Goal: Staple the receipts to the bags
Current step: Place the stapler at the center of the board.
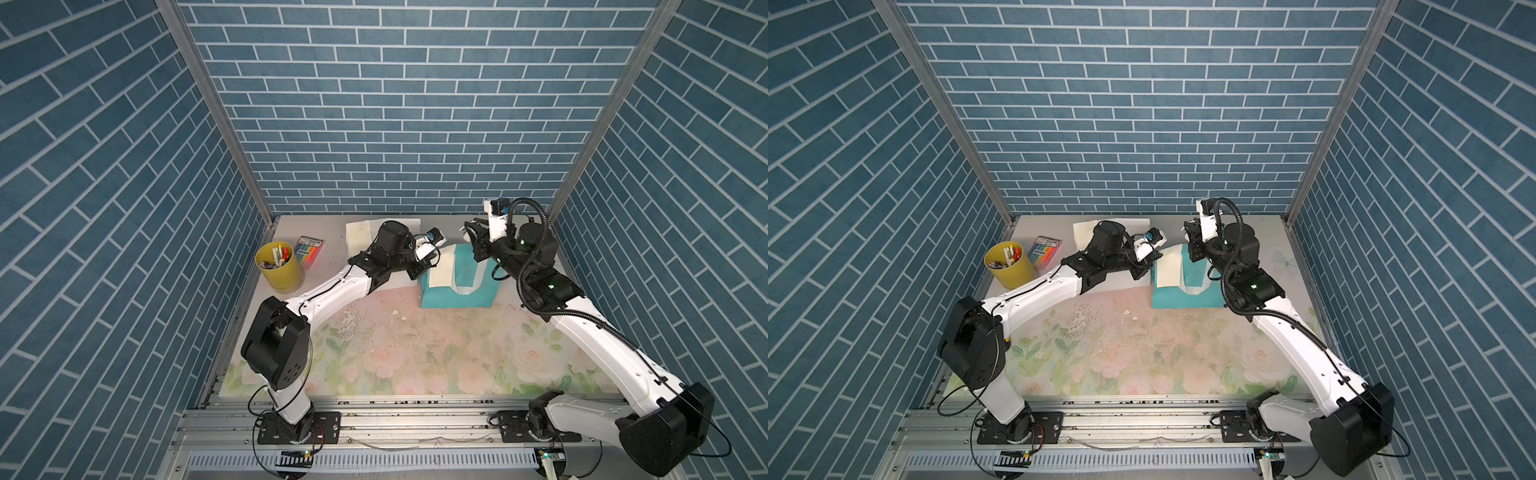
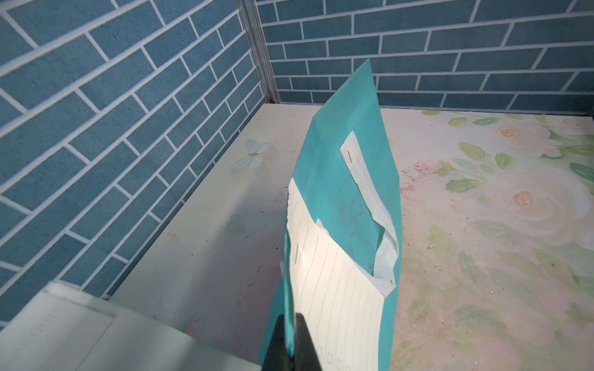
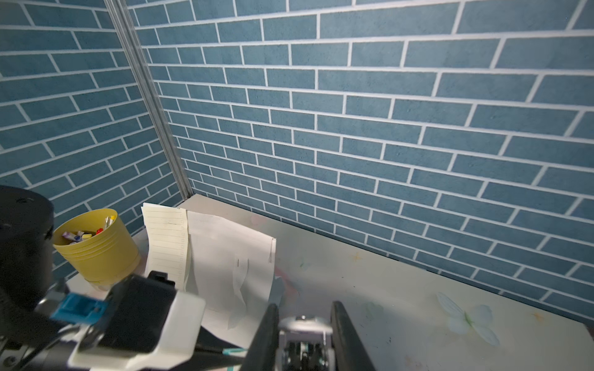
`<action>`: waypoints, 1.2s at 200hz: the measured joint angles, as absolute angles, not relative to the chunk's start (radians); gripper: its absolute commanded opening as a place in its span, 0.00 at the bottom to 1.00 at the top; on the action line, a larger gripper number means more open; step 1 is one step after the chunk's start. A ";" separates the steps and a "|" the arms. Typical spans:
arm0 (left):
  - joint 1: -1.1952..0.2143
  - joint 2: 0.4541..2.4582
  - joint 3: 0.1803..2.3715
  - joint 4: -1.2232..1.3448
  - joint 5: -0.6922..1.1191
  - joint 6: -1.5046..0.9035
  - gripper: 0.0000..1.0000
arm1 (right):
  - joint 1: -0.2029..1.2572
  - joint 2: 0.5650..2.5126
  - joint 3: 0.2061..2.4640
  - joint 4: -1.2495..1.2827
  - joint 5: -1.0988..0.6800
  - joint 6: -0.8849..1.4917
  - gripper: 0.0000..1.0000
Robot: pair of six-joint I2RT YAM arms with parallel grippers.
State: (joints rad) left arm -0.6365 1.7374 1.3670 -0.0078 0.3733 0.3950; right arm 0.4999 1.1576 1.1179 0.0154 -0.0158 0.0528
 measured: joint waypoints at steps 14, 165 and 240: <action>-0.637 1.750 1.385 -0.010 0.336 0.382 0.46 | 0.486 1.131 1.132 -0.070 0.004 0.046 0.00; -0.610 1.502 1.374 0.136 -0.047 0.241 0.99 | 0.444 1.099 1.163 -1.081 0.028 0.268 0.00; -0.572 1.357 1.208 0.064 -0.094 0.239 0.99 | 0.444 1.333 1.043 -1.092 -0.059 0.369 0.00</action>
